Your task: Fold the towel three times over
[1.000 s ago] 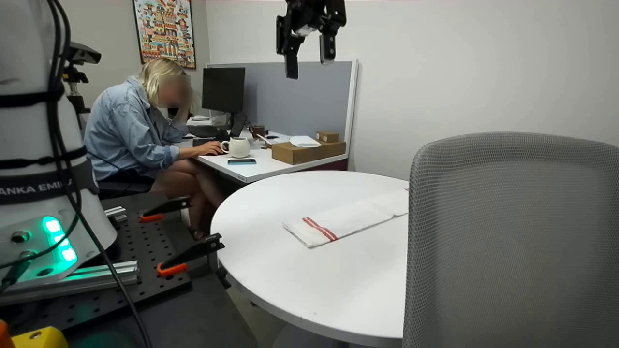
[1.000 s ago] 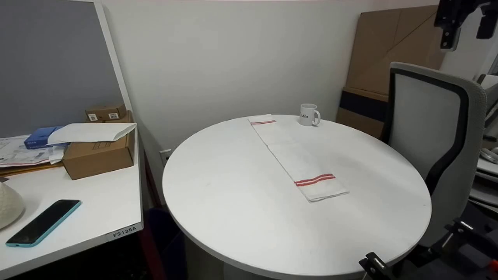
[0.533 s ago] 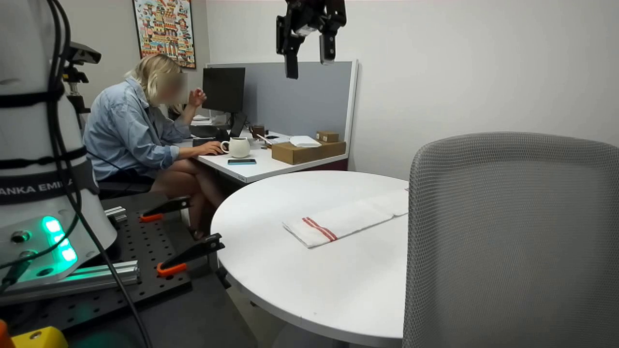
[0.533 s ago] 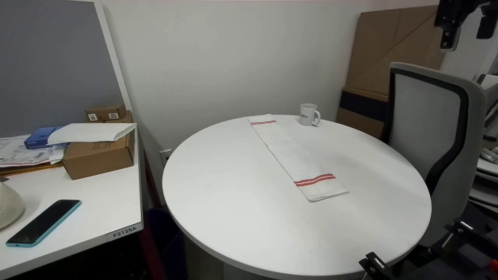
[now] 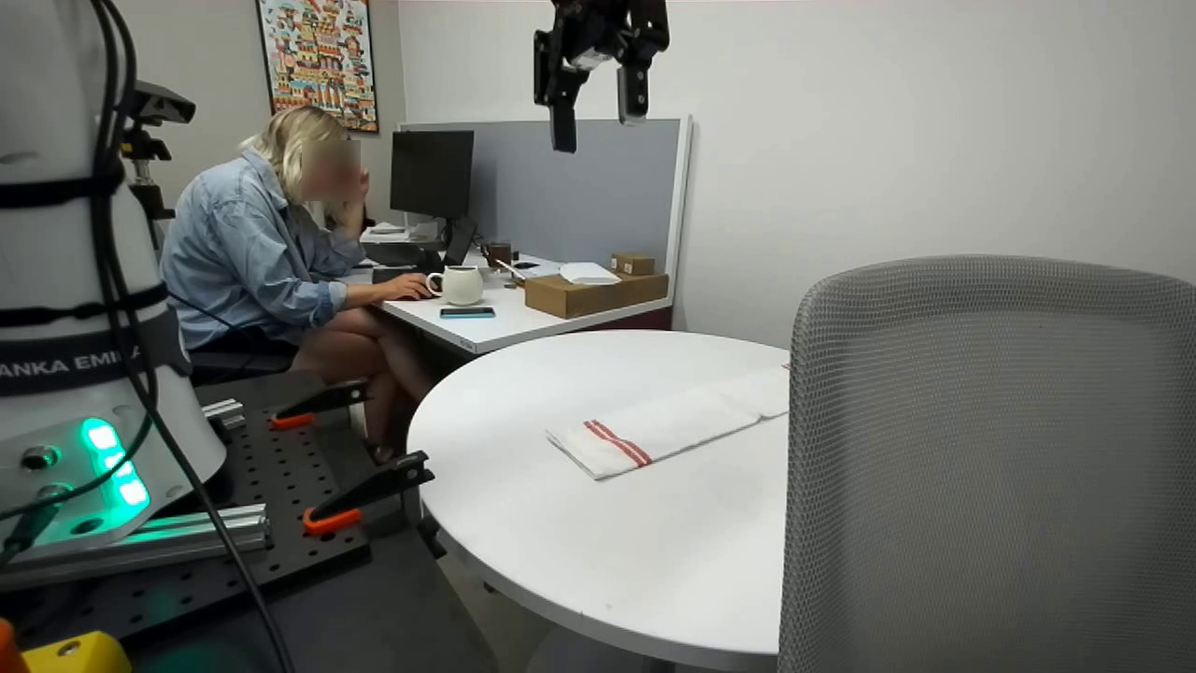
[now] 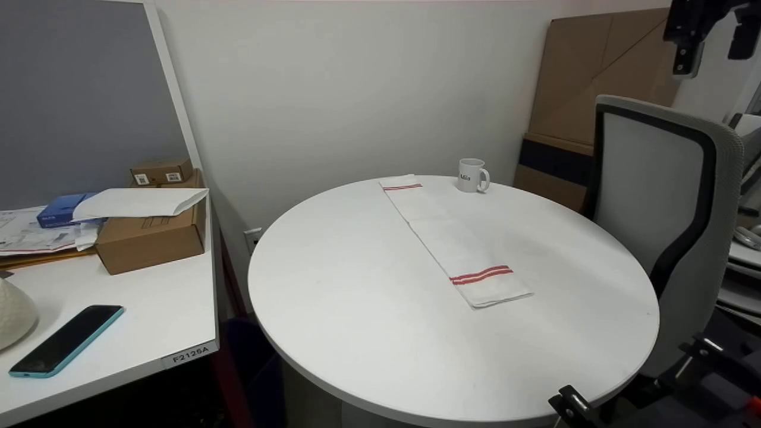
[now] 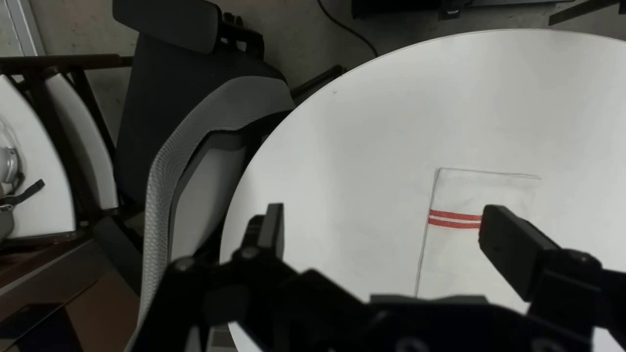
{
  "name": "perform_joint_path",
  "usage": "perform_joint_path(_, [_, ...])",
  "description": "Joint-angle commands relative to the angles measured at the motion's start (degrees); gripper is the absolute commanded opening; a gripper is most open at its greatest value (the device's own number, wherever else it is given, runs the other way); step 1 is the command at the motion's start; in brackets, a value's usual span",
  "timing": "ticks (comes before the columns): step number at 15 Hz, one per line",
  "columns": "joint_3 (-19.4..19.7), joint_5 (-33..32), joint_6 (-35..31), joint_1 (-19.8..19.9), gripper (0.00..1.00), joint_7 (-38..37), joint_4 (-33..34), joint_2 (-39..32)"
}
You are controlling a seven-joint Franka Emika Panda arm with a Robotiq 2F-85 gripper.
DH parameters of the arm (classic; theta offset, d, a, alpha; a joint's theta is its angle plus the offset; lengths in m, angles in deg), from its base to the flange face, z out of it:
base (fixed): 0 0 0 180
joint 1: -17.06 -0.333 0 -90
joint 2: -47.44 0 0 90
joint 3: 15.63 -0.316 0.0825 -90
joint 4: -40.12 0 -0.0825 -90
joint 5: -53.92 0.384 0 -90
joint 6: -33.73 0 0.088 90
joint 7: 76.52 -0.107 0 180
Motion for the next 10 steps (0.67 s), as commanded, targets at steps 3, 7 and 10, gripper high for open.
perform_joint_path(3, [0.4,1.9,-1.0,0.3,1.00,-6.4,0.0,-1.7])
perform_joint_path(7, [0.0,4.9,-4.5,1.2,1.00,-18.0,-1.0,-5.5])
perform_joint_path(10, [0.0,8.8,-7.0,1.7,1.00,-24.8,-0.9,-9.2])
